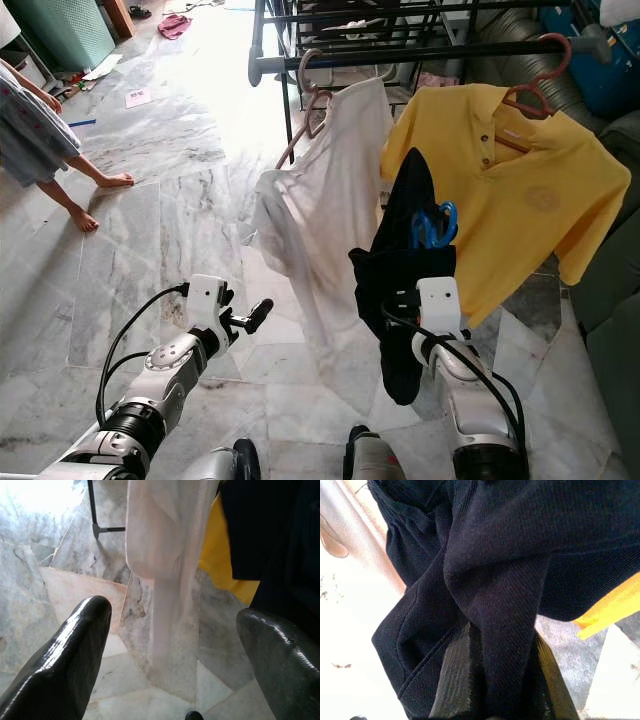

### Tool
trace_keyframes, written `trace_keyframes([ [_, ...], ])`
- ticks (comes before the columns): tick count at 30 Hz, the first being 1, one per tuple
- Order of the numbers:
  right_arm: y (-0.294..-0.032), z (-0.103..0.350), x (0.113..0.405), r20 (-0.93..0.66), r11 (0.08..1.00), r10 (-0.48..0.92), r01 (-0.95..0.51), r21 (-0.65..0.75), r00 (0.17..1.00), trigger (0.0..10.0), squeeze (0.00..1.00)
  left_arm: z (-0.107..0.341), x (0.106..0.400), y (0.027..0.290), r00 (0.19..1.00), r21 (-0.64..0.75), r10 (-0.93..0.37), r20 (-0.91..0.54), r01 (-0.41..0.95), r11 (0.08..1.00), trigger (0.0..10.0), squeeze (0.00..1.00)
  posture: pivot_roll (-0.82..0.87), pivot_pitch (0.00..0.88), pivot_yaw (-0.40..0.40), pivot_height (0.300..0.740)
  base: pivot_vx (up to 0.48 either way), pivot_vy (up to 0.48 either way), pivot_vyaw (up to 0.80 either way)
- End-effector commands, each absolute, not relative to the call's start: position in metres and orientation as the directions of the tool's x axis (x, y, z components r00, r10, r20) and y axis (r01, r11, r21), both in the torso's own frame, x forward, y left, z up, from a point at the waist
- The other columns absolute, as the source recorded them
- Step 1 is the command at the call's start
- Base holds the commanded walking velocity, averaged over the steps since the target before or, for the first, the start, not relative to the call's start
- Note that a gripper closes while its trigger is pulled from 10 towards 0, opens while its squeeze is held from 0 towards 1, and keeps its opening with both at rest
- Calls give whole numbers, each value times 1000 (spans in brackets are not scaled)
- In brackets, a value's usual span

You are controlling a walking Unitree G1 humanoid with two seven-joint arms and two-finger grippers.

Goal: Hang hanger

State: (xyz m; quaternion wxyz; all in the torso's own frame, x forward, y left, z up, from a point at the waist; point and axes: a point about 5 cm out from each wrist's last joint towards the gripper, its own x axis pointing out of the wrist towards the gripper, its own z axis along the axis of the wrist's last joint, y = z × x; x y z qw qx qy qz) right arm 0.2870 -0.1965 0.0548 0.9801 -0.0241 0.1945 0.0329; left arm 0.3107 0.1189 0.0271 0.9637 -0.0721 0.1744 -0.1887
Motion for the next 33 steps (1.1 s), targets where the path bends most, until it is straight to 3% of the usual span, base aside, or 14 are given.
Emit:
trace_keyframes([
  [1, -194, 61, 287, -348, 997, 54, -70, -33, 936, 10000, 0, 25, 308, 123, 872, -203, -383, -305, 334, 921, 10000, 0, -242, 208, 60, 740, 315, 0, 0],
  [33, -196, 63, 281, -337, 999, -4, -8, -35, 942, 10000, 0, 23, 304, 131, 901, -189, -327, -285, 282, 941, 10000, 0, -243, 199, 40, 740, 375, 0, 0],
])
